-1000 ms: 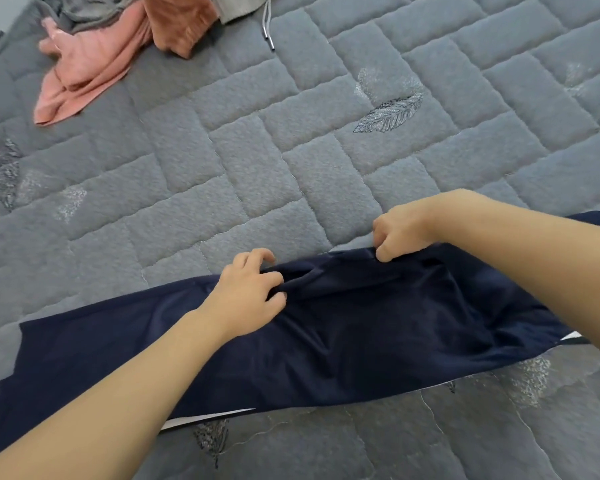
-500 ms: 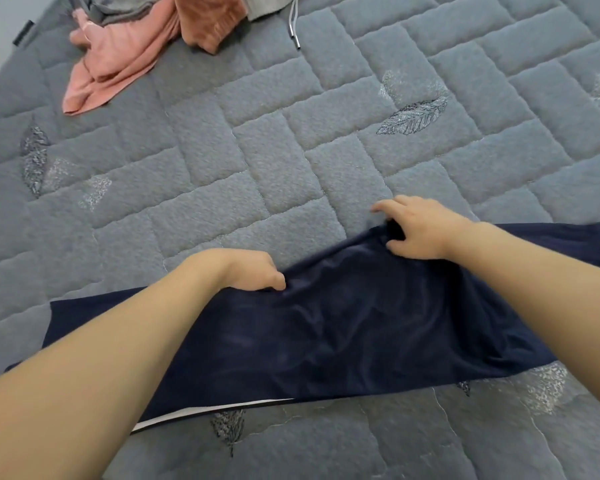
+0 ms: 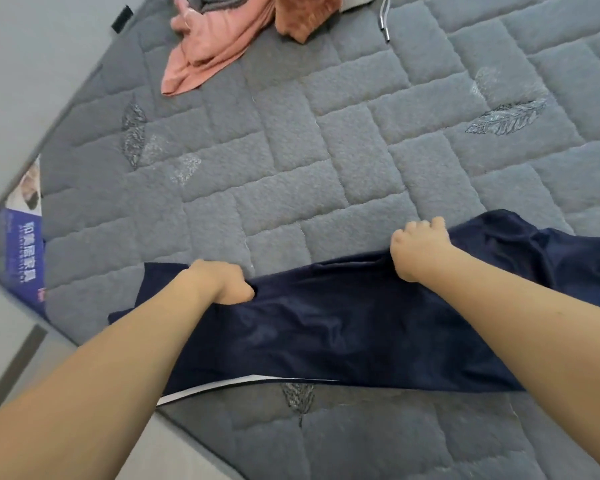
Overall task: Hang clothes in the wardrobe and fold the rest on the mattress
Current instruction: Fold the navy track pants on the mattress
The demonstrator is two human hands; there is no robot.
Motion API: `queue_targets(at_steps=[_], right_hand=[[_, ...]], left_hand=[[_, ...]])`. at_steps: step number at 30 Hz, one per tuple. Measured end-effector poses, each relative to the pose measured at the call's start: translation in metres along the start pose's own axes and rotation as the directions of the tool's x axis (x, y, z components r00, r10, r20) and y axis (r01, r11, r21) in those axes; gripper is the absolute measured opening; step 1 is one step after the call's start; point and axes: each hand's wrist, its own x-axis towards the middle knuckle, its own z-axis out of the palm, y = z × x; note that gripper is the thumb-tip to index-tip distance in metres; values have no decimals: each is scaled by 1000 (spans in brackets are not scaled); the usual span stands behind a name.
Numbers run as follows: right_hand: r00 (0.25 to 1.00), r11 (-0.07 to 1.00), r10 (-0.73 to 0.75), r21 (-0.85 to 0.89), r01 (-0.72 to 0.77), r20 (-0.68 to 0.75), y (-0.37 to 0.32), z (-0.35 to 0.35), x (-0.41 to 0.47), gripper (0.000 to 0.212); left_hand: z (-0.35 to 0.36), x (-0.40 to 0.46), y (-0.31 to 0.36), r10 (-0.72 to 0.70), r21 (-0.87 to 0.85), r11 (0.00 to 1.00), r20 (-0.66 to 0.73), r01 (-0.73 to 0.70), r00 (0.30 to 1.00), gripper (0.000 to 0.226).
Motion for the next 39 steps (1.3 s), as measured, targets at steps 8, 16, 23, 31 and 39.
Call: queue_targets(at_steps=[8, 16, 23, 31, 39], right_hand=[[906, 837, -347, 356, 415, -240, -171, -50, -13, 53], [926, 766, -360, 533, 360, -109, -283, -98, 10, 42], [879, 870, -477, 141, 472, 5, -323, -110, 26, 18], [851, 838, -430, 218, 500, -302, -324, -90, 23, 40], [843, 826, -295, 324, 462, -450, -313, -110, 56, 24]], left_hand=[[72, -26, -126, -178, -101, 983, -279, 156, 944, 35], [129, -71, -183, -116, -912, 334, -289, -237, 950, 7], [162, -44, -206, -294, -942, 325, -9, 91, 956, 9], [182, -27, -176, -597, -970, 243, -147, 3, 789, 30], [151, -12, -178, -626, -967, 77, -238, -245, 743, 32]])
